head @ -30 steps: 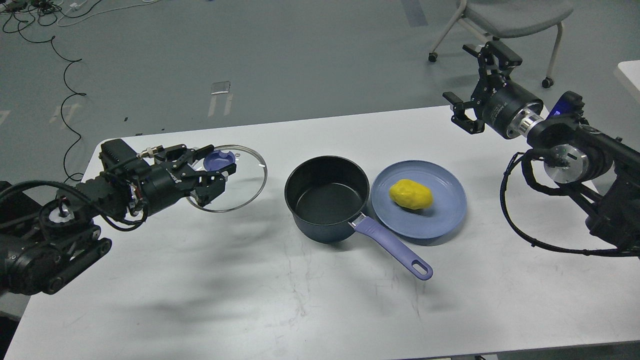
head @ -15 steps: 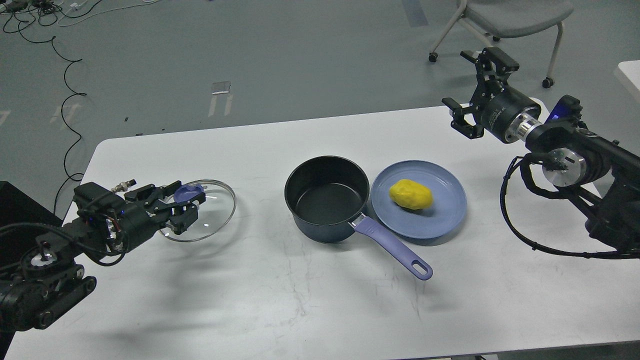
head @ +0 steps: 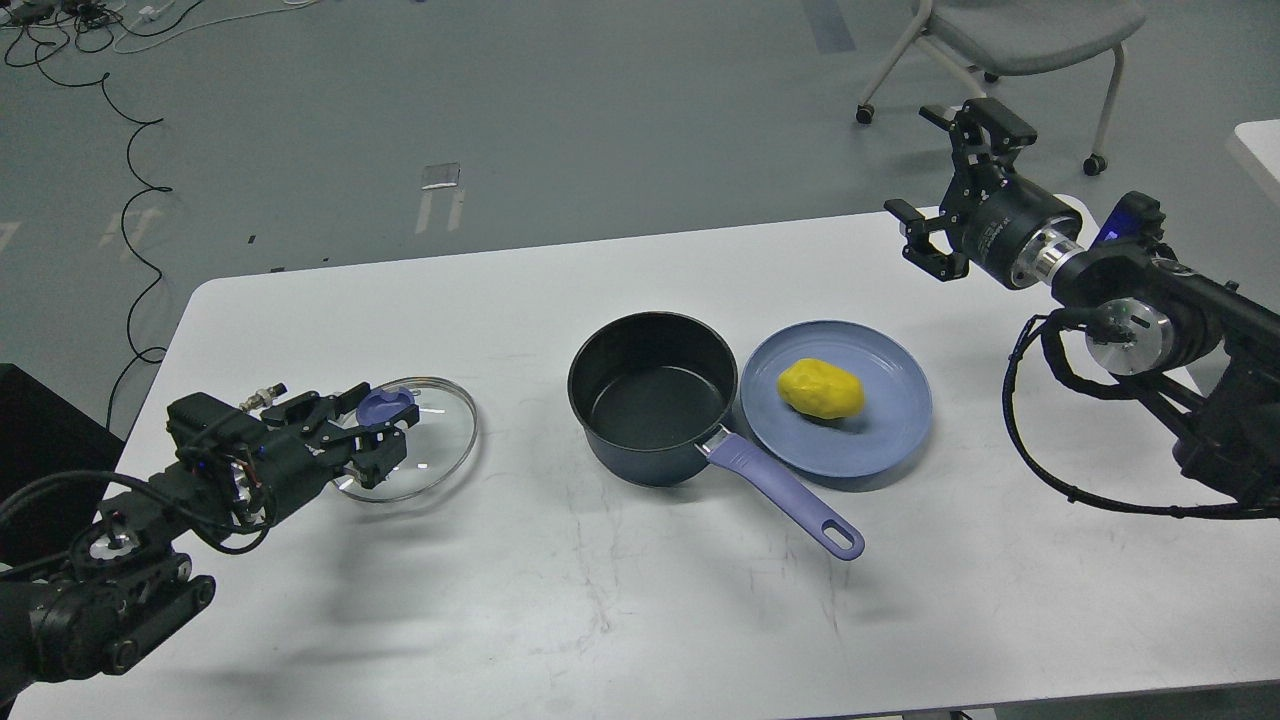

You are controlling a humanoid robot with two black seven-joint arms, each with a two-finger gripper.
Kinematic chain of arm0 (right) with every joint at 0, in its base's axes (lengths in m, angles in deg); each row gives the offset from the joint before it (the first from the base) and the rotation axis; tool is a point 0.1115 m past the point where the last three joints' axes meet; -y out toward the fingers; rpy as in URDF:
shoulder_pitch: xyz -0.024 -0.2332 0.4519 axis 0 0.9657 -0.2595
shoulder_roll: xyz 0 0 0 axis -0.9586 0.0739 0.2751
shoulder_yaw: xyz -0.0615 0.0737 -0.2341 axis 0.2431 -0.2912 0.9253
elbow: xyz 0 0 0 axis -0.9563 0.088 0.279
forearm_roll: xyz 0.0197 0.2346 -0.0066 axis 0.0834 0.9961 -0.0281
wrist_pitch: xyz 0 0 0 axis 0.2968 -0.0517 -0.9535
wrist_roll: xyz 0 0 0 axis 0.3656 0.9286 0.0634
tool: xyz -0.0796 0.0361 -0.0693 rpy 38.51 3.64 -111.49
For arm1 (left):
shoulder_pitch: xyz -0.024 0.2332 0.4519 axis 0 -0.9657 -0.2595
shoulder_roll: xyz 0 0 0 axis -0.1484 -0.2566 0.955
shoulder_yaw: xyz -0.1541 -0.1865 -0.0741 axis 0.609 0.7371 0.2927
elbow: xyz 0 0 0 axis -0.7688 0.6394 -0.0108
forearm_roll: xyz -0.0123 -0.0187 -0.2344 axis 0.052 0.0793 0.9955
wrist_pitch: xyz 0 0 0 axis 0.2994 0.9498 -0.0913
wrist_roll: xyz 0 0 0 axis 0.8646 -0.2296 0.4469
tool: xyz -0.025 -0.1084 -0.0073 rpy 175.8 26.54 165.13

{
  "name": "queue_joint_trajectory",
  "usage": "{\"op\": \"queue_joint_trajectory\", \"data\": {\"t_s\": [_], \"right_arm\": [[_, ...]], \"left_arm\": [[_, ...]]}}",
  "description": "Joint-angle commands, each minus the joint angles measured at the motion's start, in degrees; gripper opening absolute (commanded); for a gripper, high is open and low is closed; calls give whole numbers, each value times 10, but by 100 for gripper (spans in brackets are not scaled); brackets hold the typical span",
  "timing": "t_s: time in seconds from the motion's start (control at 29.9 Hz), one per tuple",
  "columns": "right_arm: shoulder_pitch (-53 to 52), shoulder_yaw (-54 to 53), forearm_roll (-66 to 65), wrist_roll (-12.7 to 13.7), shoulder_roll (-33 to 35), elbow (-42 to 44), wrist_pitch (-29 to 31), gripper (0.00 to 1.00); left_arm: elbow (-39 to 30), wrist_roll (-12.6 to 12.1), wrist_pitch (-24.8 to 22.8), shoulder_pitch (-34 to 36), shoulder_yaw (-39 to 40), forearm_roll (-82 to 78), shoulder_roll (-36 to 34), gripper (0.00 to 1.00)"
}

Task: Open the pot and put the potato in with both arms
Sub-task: 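Lower the lid onto the table and release it with the left gripper, then reach the right gripper to the yellow potato on the plate and grasp it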

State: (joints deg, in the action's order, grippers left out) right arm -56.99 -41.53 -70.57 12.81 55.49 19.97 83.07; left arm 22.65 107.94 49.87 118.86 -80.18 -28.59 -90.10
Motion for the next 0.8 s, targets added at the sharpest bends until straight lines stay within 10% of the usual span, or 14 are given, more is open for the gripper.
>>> {"op": "queue_joint_trajectory", "data": {"t_s": [0.0, 0.37, 0.67, 0.77], "right_arm": [[0, -1, 0, 0, -2, 0, -3, 100], [-17, 21, -31, 0, 4, -3, 0, 100], [-96, 223, -431, -18, 7, -40, -1, 100], [-128, 302, -557, -61, 19, -40, -15, 98]], "left_arm": [[0, 0, 0, -3, 0, 14, 3, 80], [-5, 0, 1, 18, 12, 142, 1, 97], [-6, 0, -75, 184, 11, 486, 3, 98], [-6, 0, -121, 210, 12, 563, 14, 98]]}}
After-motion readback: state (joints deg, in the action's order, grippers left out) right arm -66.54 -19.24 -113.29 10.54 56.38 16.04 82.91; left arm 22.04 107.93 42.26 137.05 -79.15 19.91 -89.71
